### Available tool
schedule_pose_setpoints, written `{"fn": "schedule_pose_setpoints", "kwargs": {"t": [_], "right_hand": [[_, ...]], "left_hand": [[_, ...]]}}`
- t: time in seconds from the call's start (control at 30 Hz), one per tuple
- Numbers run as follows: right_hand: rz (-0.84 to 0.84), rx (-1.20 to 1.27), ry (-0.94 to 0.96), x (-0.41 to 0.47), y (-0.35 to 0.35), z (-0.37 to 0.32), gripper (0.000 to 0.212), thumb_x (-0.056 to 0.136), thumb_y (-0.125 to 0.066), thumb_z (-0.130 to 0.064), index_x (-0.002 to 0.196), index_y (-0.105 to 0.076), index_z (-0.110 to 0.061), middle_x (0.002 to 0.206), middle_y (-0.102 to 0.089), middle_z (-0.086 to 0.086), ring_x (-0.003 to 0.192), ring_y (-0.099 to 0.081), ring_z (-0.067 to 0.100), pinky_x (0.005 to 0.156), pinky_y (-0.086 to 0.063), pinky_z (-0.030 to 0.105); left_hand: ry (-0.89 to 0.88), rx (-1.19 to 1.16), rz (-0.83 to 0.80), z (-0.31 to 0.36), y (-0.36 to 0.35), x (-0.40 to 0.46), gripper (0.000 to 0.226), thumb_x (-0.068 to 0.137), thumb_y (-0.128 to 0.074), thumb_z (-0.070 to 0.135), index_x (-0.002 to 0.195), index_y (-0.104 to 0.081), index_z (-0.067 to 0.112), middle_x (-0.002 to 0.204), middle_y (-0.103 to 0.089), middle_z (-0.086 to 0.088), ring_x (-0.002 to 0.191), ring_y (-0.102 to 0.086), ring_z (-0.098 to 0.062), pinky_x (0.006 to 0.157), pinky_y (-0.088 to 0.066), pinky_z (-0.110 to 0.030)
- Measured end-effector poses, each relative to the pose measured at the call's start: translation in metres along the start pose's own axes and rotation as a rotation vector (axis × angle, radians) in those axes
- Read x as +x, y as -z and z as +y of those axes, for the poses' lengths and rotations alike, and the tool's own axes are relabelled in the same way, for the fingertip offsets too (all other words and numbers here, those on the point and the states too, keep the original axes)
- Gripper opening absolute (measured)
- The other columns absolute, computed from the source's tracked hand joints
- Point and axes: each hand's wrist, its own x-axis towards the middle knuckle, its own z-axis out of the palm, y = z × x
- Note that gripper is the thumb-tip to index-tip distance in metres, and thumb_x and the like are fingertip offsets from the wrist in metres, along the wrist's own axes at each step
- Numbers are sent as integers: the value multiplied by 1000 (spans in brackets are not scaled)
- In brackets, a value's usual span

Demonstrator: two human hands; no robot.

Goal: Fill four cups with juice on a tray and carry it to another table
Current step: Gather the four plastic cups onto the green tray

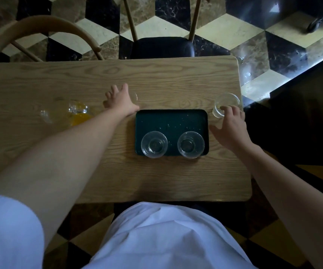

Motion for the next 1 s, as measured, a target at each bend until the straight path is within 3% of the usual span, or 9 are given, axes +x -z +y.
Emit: {"fn": "schedule_pose_setpoints", "kwargs": {"t": [0.2, 0.47, 0.6, 0.73, 0.83, 1.0], "right_hand": [[-37, -144, -41, 49, 9, 11, 83, 77, -76, -40, 146, -36, -16, 154, -29, 13, 138, -29, 38, 107, -35, 57], [-229, -234, -68, 86, 14, 19, 111, 67, -87, -36, 154, -19, -27, 162, -13, 12, 144, -19, 41, 107, -36, 62], [-253, -232, -57, 89, 12, 19, 106, 70, -85, -29, 154, -21, -27, 160, -16, 12, 142, -22, 41, 105, -40, 58], [-229, -225, -49, 90, 11, 14, 98, 70, -83, -27, 150, -28, -22, 150, -29, 15, 136, -31, 40, 99, -44, 54], [-182, -219, -32, 88, 15, 8, 91, 70, -83, -30, 145, -33, -19, 142, -35, 16, 130, -36, 40, 96, -44, 51], [-115, -173, 75, 79, 24, -18, 92, 69, -84, -33, 145, -34, -21, 141, -37, 15, 129, -37, 37, 91, -47, 52]], "left_hand": [[6, -6, -40, -6, -9, 15, 92, 83, -85, 24, 156, -30, 24, 156, -33, -20, 135, -45, -48, 103, -48, -63], [19, 43, -17, -9, -16, 14, 97, 82, -87, 26, 156, -25, 17, 160, -26, -22, 137, -44, -47, 103, -45, -57], [16, 45, -37, -9, -16, 11, 101, 82, -86, 25, 159, -21, 18, 164, -19, -23, 140, -41, -47, 105, -44, -57], [9, 39, -104, -5, -15, 9, 107, 80, -88, 30, 160, -16, 31, 167, -7, -23, 142, -35, -51, 110, -41, -63], [-7, 33, -127, 3, -11, 6, 101, 81, -86, 37, 159, -22, 33, 169, -1, -21, 146, -29, -51, 111, -39, -64], [-26, 43, -99, 7, -7, 3, 79, 84, -84, 34, 150, -42, 25, 159, -22, -17, 142, -34, -45, 106, -46, -57]]}}
